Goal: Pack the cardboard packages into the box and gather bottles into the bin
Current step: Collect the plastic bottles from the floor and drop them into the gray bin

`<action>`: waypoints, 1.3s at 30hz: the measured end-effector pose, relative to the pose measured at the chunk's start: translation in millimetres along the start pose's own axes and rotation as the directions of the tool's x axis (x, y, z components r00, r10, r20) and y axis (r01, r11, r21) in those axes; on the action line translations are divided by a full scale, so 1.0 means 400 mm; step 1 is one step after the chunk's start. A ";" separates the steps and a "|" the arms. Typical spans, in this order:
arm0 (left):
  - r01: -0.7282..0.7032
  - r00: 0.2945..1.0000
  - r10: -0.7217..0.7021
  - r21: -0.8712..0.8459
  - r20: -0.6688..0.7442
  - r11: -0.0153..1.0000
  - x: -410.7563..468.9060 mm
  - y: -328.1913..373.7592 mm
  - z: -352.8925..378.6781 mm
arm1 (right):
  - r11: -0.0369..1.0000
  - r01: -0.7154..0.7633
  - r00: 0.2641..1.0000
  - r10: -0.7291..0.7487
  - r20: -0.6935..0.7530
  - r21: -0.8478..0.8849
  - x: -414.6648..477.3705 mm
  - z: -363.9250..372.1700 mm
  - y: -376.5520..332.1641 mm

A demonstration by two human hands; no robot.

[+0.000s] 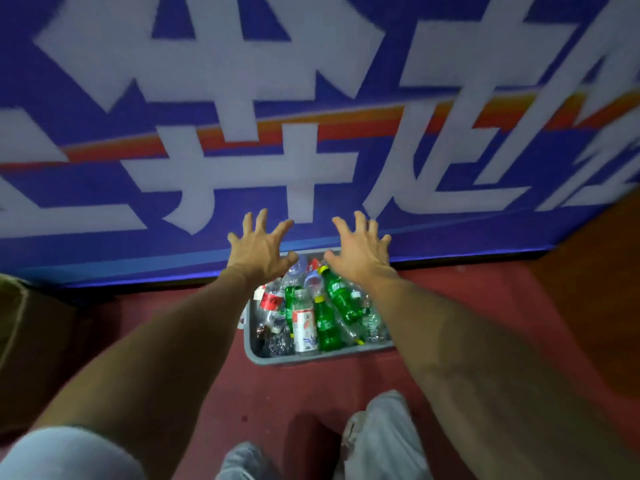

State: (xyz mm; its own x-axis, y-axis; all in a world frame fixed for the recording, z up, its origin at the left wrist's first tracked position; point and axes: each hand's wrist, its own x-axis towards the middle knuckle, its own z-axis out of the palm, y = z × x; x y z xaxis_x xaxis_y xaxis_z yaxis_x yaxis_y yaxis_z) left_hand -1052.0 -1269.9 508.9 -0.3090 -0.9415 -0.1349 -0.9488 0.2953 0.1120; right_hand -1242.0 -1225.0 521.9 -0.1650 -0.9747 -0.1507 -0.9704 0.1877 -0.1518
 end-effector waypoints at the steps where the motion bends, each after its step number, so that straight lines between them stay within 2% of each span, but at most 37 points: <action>1: -0.027 1.000 0.027 0.006 -0.004 1.000 -0.008 0.026 -0.083 | 1.000 -0.025 1.000 0.025 -0.002 0.011 -0.023 -0.083 0.000; 6: -0.202 0.979 0.202 0.016 -0.007 0.979 -0.090 0.149 -0.428 | 0.977 -0.203 0.979 0.204 -0.021 0.063 -0.194 -0.433 0.016; 9: -0.320 0.947 0.320 0.032 0.009 0.947 -0.168 0.231 -0.567 | 0.939 -0.340 0.939 0.342 -0.034 0.054 -0.359 -0.568 0.049; 12: -0.437 0.900 0.436 0.042 0.020 0.899 -0.244 0.340 -0.666 | 0.866 -0.497 0.864 0.500 -0.053 0.054 -0.531 -0.655 0.106; 16: -0.575 0.817 0.576 0.051 -0.001 0.816 -0.346 0.492 -0.733 | 0.773 -0.627 0.762 0.635 -0.127 0.101 -0.741 -0.717 0.167; 18: -0.655 0.754 0.656 0.049 -0.017 0.754 -0.412 0.578 -0.740 | 0.715 -0.687 0.700 0.699 -0.143 0.130 -0.860 -0.730 0.191; 24: -0.872 0.489 0.872 0.041 0.019 0.488 -0.740 0.847 -0.725 | 0.473 -0.858 0.448 0.880 -0.159 0.199 -1.291 -0.735 0.265; 30: -0.982 0.178 0.982 0.072 0.059 0.173 -1.182 1.033 -0.659 | 0.179 -0.949 0.146 0.979 -0.139 0.260 -1.809 -0.669 0.249; 34: -1.000 -0.018 0.996 0.013 0.086 -0.020 -1.558 1.072 -0.602 | -0.029 -0.960 -0.060 0.993 -0.104 0.278 -2.184 -0.594 0.156; 39: -0.969 -0.243 0.962 -0.068 0.125 -0.236 -2.038 1.036 -0.528 | -0.238 -0.927 -0.268 0.961 -0.067 0.290 -2.627 -0.488 -0.040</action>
State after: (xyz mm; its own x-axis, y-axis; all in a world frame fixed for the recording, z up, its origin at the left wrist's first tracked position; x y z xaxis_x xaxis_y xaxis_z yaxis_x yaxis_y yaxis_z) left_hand -1179.4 -414.5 873.0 -0.8458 0.5332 0.0176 0.5279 0.8318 0.1716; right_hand -1087.7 -227.5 873.3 -0.9005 0.4330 -0.0399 0.4347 0.8941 -0.1073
